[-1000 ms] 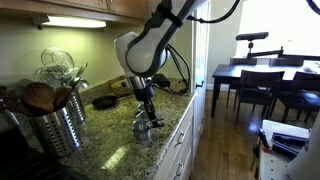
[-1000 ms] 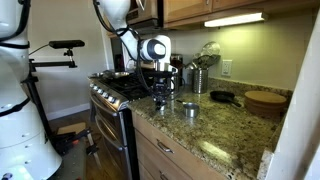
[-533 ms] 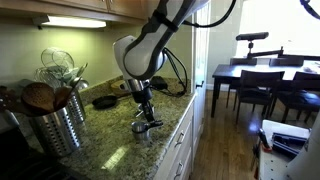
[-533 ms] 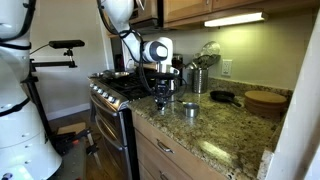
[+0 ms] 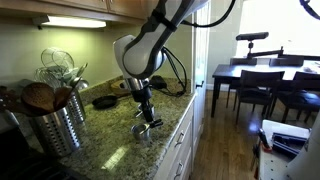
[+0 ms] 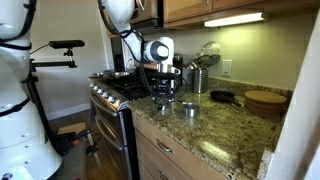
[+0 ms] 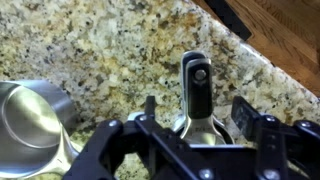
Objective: Stack the cups
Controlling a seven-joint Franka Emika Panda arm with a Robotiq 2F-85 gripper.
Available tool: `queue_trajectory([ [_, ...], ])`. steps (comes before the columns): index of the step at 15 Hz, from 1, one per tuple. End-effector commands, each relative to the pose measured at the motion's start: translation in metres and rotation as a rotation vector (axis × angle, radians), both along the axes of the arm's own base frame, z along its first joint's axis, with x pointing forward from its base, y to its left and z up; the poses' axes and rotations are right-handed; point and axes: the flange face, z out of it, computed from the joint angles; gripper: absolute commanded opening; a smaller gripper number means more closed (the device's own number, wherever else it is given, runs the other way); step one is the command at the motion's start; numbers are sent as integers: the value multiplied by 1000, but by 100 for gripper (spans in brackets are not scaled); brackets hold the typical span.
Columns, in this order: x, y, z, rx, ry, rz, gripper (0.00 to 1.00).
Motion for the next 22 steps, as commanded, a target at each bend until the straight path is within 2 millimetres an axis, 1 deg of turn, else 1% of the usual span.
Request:
queue_trajectory([
  [1, 1, -7, 4, 7, 22, -6, 100],
  [8, 0, -12, 0, 15, 31, -23, 100],
  [17, 1, -13, -6, 5, 26, -42, 100],
  [22, 1, -13, -13, 1, 36, -52, 100],
])
